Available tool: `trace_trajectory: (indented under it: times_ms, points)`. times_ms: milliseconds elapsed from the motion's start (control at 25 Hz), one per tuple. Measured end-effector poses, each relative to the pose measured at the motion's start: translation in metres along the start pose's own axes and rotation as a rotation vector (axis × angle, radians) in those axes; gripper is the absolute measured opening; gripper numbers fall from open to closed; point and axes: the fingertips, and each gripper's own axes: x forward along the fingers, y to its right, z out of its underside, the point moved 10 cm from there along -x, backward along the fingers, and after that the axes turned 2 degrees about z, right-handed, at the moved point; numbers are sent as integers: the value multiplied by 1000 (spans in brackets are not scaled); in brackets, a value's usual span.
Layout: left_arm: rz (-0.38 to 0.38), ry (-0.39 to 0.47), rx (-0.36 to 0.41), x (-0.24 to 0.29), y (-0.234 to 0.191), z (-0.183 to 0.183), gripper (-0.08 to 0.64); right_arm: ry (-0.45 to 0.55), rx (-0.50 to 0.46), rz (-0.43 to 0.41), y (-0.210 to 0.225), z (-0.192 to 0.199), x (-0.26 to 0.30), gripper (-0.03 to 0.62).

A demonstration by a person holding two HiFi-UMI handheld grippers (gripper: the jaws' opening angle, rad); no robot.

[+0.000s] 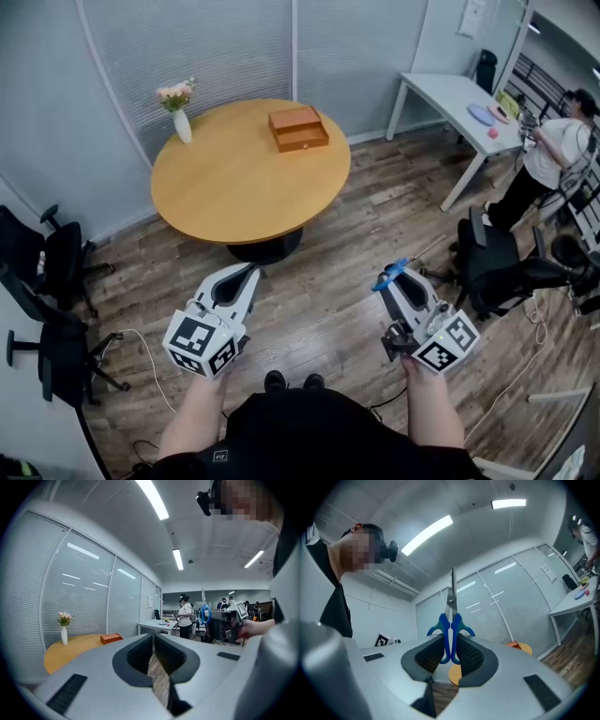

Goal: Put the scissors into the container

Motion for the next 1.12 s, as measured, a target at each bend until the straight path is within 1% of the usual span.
trace_trajectory:
  times_ms: [160,320,600,880,1120]
  points:
    - [1,-3,6,7,6,-3,26,1,12,-13,6,-1,-7,95]
    - [7,-4,8,19,21,-2,26,1,28,-16,18,-2,-23,95]
    - [33,-12,1,45,30,4,26,10,42,23,41,-8,-38,95]
    - [53,5,-18,85,-2,7,26,3,47,53,72,-10,-13,95]
    - [80,9,-22,131,-51,2,26,-6,50,86,107,-14,28,94]
